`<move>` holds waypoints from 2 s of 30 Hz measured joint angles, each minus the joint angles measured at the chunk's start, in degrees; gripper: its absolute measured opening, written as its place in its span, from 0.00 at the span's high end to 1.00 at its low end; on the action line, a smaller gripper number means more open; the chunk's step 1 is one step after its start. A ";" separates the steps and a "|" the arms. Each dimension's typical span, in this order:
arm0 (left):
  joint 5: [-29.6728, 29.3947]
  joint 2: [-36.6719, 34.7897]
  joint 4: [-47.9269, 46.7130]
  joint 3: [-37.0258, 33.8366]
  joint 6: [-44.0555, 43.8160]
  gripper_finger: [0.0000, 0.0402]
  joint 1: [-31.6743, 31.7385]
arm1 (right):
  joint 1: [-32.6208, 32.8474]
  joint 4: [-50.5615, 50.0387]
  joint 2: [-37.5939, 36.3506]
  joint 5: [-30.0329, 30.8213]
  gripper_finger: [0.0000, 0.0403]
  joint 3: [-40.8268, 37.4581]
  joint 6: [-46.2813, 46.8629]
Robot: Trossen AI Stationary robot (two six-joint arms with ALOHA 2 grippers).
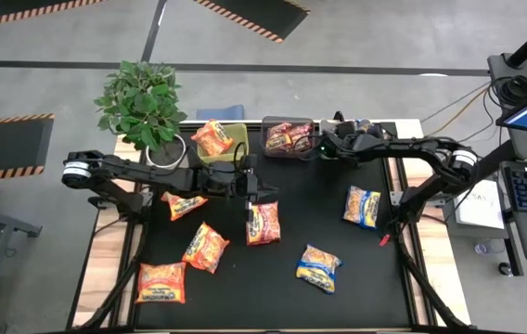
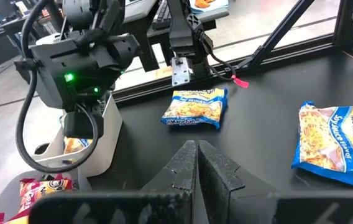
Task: Sort Maruchan noodles
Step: Put the middle blue noodle pack into the white bin
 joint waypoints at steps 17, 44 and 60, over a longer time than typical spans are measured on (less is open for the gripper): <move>0.00 0.00 -0.63 -0.02 -0.17 1.00 0.00 | -1.51 -0.10 -11.23 -6.70 0.90 0.00 -2.27; 0.02 0.00 -1.23 -0.02 0.46 1.00 0.00 | -19.68 -10.69 11.12 -36.14 0.98 17.38 -11.78; 0.02 0.00 -2.24 -0.04 0.46 1.00 0.00 | -18.05 -10.71 8.75 -35.07 0.98 18.50 -12.40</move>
